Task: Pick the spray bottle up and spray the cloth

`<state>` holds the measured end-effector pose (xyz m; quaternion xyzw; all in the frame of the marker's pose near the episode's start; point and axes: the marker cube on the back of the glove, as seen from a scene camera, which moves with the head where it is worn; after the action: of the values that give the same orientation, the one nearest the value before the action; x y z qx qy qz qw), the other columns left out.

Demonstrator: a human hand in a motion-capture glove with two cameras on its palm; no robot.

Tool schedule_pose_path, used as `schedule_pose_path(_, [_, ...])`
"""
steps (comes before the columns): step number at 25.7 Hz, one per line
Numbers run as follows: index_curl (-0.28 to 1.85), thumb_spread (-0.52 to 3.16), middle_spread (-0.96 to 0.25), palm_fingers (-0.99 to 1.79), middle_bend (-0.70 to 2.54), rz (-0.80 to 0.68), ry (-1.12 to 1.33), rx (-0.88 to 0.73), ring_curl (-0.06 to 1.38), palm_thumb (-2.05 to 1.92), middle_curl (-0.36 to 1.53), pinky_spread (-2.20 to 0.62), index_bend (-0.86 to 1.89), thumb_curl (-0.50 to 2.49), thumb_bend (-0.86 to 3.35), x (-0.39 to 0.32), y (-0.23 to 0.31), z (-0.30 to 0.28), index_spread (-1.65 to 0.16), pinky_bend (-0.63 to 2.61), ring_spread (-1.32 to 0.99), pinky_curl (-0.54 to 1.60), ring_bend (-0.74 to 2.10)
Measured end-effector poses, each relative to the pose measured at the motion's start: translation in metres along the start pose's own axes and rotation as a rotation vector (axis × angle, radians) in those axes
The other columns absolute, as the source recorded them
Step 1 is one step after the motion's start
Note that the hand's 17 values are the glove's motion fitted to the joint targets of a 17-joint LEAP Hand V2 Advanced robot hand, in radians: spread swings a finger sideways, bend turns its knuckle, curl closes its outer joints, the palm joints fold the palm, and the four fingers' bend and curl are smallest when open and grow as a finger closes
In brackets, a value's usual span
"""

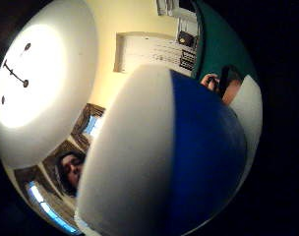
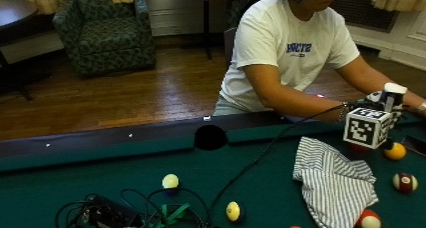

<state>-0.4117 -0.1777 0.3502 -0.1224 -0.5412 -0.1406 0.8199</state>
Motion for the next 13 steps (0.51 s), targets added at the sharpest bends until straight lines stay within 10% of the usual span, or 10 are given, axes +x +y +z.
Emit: schedule_pose_path(13, [0.61, 0.24, -0.24, 1.4, 0.6, -0.011, -0.025, 0.019, 0.46, 0.89, 0.51, -0.3, 0.35, 0.8, -0.03, 0.0032, 0.0019, -0.0046, -0.27, 0.41, -0.21, 0.39, 0.67])
